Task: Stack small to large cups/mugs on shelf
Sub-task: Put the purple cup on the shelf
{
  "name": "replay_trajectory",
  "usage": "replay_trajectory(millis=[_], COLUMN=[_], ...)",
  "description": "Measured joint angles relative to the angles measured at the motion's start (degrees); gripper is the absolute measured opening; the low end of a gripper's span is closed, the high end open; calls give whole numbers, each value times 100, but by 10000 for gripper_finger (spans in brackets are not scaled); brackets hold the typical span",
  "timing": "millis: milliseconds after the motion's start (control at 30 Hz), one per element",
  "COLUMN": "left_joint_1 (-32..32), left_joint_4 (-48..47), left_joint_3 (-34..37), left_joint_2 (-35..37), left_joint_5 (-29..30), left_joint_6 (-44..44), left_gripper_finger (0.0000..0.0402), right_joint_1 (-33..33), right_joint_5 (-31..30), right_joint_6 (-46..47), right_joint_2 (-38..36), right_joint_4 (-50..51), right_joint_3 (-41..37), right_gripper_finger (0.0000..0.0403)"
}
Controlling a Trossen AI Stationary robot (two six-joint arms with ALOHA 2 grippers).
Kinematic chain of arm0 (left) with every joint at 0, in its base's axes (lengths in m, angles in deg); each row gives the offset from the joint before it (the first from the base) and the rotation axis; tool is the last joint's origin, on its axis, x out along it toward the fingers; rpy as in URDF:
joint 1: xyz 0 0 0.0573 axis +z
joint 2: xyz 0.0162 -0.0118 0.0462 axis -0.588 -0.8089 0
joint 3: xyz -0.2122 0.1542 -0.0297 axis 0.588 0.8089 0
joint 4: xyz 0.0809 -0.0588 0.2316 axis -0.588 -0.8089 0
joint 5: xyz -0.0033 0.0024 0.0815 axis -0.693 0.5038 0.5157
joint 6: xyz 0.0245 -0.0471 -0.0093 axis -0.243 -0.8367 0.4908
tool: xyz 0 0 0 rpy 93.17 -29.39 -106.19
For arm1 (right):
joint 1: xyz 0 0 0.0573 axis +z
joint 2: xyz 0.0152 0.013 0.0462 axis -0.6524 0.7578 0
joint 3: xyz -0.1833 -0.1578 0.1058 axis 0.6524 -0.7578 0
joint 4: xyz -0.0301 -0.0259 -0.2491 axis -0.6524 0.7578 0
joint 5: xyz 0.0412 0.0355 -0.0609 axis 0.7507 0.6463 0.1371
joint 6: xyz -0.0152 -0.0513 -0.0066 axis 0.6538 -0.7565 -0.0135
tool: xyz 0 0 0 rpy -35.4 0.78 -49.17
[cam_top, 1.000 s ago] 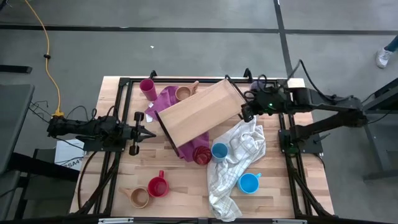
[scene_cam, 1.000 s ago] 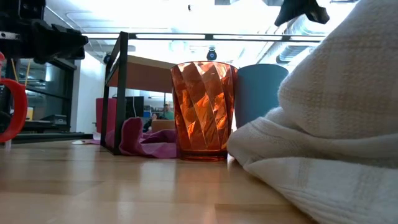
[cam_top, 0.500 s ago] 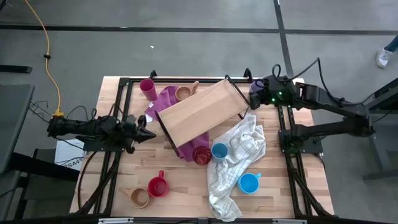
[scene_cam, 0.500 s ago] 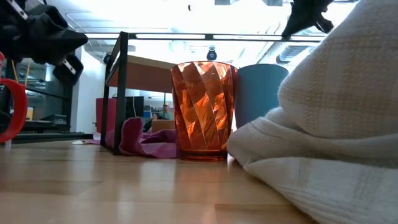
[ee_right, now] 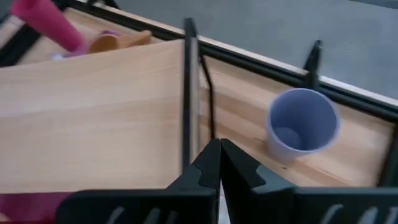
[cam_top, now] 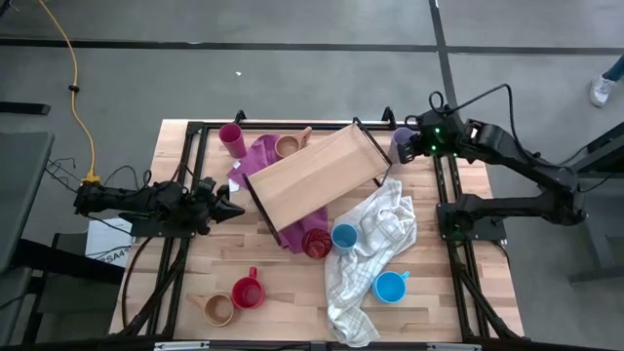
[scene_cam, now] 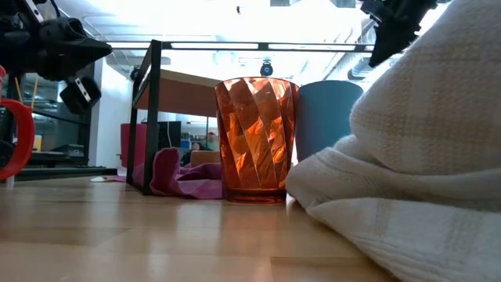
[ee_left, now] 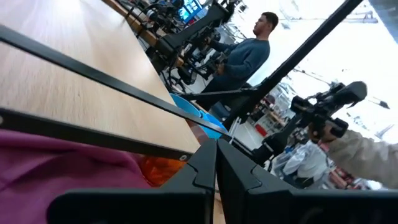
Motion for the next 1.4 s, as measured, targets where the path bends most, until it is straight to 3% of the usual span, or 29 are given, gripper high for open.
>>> replay_trajectory(millis=[200,900,1400], left_joint_1=[0,0,0], left_joint_4=[7,11,4], left_joint_3=[0,2,1], left_joint_2=[-1,0,-1], left_joint_5=[7,4,4], left_joint_6=[-216,-222,-222], left_gripper_finger=[1,1,1], right_joint_1=[-440,-1258,-1691], right_joint_5=[227,448,622], right_joint_6=[-158,-1018,-1555], right_joint_2=[209,1593,1785], right_joint_4=[417,142,-198], right_joint_3=[0,0,2], right_gripper_finger=[0,2,62])
